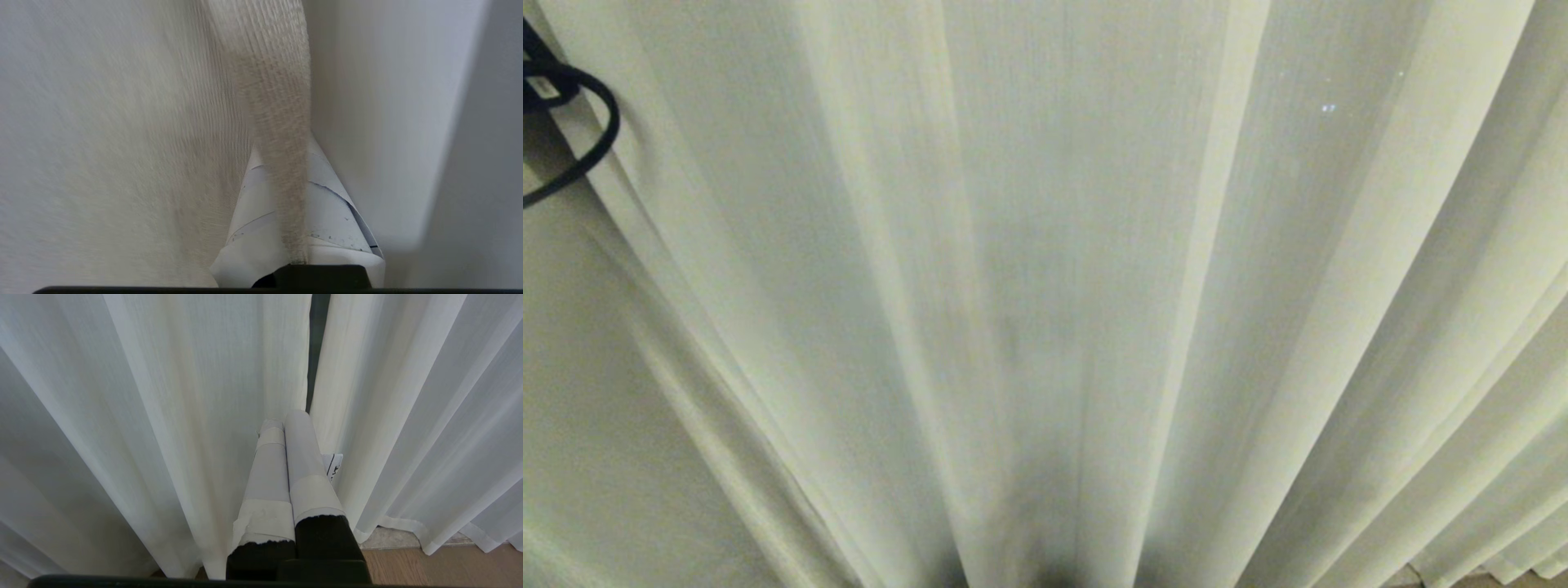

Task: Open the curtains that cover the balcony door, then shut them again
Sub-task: Close the outer curtains on both sides

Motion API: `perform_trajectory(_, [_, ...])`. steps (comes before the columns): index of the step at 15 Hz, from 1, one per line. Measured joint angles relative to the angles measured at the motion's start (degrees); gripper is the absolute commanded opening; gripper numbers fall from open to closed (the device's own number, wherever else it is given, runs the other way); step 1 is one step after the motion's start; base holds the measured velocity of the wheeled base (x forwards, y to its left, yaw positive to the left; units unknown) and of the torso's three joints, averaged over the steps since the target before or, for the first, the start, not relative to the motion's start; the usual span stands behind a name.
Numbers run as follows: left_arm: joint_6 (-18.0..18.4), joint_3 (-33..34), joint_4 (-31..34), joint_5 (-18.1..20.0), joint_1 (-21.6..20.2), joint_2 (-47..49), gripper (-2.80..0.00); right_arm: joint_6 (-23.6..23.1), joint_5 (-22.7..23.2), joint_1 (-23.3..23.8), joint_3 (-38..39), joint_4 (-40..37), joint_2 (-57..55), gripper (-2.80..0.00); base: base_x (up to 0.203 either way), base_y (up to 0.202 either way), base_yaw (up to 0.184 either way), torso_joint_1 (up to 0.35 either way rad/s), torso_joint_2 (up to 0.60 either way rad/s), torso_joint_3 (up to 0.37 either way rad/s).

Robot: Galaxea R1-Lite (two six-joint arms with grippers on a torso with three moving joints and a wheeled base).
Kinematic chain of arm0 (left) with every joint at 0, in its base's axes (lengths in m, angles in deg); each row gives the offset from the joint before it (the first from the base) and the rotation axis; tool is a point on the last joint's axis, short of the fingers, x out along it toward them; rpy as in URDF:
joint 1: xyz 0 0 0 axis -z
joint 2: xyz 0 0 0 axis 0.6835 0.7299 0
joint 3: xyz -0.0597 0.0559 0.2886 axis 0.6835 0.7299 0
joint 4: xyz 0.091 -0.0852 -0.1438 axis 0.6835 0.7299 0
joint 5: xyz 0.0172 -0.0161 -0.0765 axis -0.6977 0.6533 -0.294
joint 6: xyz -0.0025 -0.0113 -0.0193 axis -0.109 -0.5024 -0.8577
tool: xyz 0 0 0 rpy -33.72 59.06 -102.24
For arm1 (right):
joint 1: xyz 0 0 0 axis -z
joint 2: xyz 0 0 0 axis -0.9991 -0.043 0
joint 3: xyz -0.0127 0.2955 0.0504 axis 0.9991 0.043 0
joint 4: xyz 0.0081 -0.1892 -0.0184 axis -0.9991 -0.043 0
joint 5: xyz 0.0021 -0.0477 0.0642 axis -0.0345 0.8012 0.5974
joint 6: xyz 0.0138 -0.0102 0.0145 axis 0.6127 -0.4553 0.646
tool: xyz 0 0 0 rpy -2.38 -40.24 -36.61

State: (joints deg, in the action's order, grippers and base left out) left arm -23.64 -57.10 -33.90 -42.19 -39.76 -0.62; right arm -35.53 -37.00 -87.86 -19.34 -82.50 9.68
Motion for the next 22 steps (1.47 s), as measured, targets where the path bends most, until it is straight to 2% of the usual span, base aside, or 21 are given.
perform_trajectory(5, [-0.06,1.44,-0.29,-0.32,10.04,-0.36,-2.80,0.02,0.02,0.00,0.00,0.02,0.00,-2.80,0.000,0.000,0.000,0.000,0.00,0.000])
perform_trajectory(14, [-2.28,1.01,-1.05,-0.26,21.44,2.92,-2.80,0.03,0.00,0.00,0.00,0.02,0.00,-2.80,0.000,0.000,0.000,0.000,0.00,0.000])
perform_trajectory(17, [-2.27,0.76,-0.84,-0.20,24.26,4.42,-2.80,0.02,0.00,0.02,0.00,0.00,0.00,-2.80,0.000,0.000,0.000,0.000,0.00,0.000])
perform_trajectory(22, [-2.35,-0.76,-2.69,-0.44,26.53,7.23,-2.80,0.00,0.02,0.00,0.00,0.00,0.00,-2.80,0.000,0.000,0.000,0.000,0.00,0.000])
